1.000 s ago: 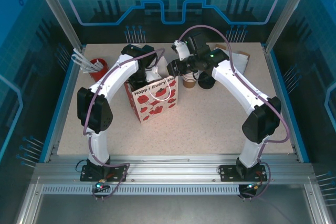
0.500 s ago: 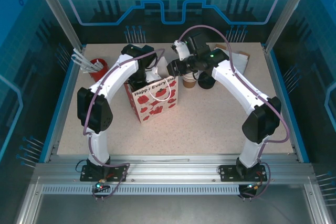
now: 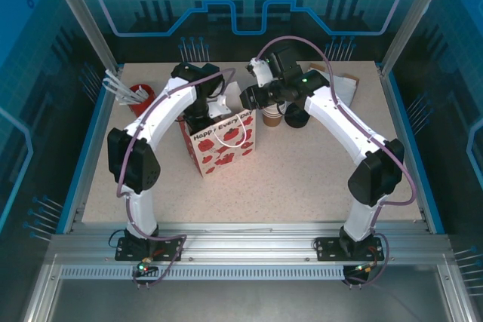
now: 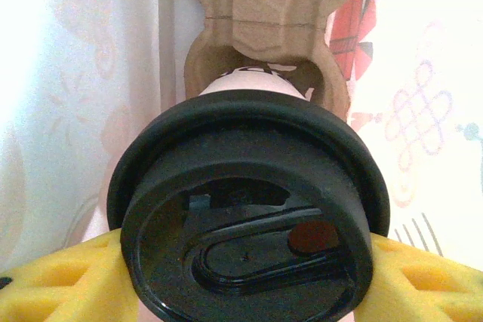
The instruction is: Pack the takeout coffee
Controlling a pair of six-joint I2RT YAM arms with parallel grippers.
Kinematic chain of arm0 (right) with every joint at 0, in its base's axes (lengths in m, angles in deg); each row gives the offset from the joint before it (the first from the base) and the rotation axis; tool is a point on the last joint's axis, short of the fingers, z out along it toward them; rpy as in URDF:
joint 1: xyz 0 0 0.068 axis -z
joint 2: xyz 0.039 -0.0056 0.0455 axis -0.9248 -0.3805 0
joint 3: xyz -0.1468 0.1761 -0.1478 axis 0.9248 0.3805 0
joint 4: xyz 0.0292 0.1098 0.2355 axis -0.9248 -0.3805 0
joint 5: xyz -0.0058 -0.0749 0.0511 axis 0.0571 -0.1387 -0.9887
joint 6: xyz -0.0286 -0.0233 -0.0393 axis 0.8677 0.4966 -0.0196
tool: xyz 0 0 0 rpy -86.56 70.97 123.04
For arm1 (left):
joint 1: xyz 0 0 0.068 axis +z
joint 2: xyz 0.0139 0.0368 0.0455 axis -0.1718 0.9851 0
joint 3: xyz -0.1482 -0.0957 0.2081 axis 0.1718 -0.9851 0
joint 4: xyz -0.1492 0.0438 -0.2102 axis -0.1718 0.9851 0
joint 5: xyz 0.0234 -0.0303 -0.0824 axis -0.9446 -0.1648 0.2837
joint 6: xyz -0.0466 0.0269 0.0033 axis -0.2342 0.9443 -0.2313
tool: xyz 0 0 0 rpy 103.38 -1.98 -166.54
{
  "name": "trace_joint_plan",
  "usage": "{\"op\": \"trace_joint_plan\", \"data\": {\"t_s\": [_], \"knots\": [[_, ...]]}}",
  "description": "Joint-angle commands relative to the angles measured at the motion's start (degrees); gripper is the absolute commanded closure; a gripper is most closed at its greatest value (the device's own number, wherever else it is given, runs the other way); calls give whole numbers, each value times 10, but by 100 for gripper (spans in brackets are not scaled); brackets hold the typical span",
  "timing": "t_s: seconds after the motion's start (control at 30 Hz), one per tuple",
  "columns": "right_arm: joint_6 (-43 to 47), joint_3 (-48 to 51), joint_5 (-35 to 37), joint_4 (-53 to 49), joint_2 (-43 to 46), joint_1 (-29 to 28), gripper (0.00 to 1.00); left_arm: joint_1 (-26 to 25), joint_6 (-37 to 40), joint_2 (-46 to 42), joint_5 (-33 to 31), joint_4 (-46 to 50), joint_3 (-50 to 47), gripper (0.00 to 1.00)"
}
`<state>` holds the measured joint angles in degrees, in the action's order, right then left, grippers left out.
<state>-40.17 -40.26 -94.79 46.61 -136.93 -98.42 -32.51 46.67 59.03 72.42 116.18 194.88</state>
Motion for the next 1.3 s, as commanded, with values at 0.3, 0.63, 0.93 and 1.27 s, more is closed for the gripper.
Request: {"op": "trace_joint_plan", "data": {"t_s": [0.3, 0.63, 0.93, 1.27], "knots": [[-6, 7, -12, 3, 6, 5, 58, 16, 24, -17, 39, 26, 18, 50], [-6, 6, -10, 1, 6, 4, 58, 17, 31, -4, 54, 8, -1, 50], [-6, 5, -10, 0, 5, 4, 58, 17, 29, 5, 50, -2, -7, 50], [-5, 4, -10, -2, 5, 4, 58, 17, 28, 13, 48, -9, -12, 49]]}}
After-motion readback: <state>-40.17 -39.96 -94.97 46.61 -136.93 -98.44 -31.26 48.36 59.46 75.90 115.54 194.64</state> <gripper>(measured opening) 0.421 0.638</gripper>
